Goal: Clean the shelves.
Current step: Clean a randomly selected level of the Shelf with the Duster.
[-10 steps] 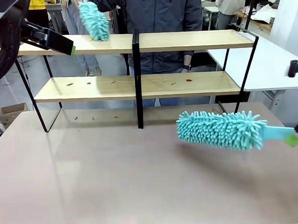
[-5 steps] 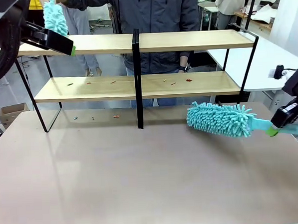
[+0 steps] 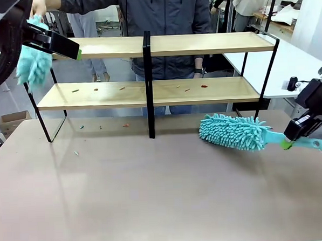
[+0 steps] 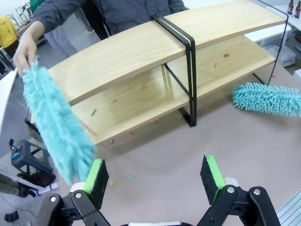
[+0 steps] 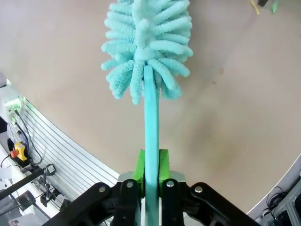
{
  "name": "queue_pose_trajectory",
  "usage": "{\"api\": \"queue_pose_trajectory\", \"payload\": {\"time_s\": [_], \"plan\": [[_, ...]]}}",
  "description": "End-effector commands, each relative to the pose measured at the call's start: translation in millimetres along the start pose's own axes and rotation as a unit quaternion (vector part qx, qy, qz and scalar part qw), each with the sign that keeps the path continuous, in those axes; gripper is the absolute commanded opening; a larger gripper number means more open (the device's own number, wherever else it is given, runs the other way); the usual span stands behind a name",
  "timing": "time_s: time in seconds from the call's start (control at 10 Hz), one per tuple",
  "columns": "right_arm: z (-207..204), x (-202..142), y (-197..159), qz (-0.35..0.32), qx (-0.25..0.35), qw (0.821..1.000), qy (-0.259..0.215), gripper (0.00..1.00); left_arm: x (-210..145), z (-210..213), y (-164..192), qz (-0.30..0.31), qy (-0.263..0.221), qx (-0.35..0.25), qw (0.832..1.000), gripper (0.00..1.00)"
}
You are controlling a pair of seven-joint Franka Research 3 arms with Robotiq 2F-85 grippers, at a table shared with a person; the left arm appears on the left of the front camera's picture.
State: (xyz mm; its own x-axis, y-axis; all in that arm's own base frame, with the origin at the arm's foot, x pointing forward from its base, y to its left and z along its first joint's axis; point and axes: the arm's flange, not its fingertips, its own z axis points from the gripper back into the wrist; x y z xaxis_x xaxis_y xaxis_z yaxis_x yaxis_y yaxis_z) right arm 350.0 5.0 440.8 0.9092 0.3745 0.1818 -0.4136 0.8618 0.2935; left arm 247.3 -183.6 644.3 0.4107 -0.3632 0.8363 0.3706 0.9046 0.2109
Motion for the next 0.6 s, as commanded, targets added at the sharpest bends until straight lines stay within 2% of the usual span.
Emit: {"api": "queue_pose_trajectory", "payload": {"time_s": [0.0,0.2,0.4,0.5], "plan": [[-10,9,8,-0.026,-0.015,0.999,-0.024,0.12,0,1,1,0.001,-0.001,0.002,1.0,1.0],[-35,12,21,-0.071,-0.048,0.996,-0.036,0.12,0,1,1,0.001,-0.001,0.002,1.0,1.0],[-51,9,25,-0.11,-0.079,0.988,-0.071,0.12,0,1,1,0.001,-0.001,0.002,1.0,1.0],[-55,8,29,-0.131,-0.093,0.985,-0.063,0.12,0,1,1,0.001,-0.001,0.002,1.0,1.0]]}}
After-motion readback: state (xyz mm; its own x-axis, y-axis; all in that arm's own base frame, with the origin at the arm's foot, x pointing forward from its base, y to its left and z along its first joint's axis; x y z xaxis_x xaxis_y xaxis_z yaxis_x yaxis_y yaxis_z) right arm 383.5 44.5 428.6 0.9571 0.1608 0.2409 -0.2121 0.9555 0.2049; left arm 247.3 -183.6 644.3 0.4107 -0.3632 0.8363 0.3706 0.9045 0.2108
